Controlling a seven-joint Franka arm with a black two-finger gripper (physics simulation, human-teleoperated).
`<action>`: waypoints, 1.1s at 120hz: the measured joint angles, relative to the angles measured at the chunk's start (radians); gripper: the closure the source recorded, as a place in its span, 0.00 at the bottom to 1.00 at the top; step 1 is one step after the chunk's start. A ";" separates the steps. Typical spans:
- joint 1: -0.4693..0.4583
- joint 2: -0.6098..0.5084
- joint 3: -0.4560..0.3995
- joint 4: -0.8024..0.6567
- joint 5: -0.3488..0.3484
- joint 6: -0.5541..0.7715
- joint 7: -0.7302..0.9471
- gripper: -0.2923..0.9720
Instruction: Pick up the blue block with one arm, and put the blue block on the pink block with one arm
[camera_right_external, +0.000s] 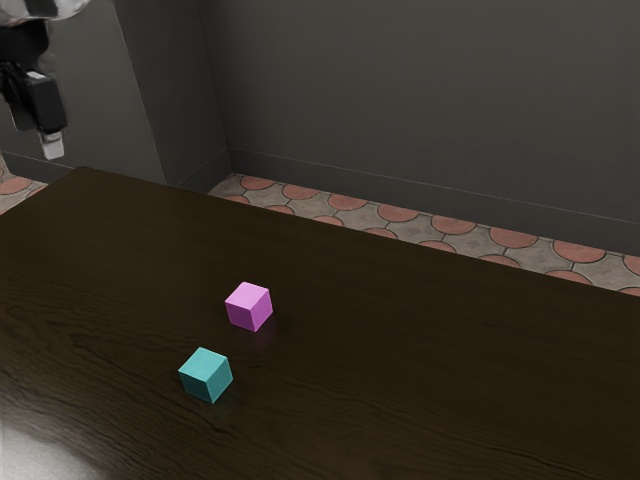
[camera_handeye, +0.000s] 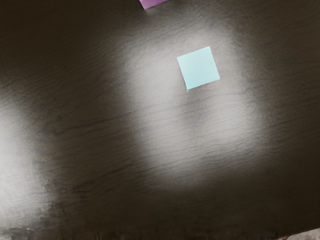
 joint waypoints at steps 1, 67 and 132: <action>0.027 -0.024 -0.010 -0.034 -0.009 0.007 -0.005 0.23; 0.673 -0.593 -0.882 -0.928 -0.776 0.619 -0.177 0.23; 1.055 -0.575 -1.161 -0.867 -1.206 0.857 0.121 0.23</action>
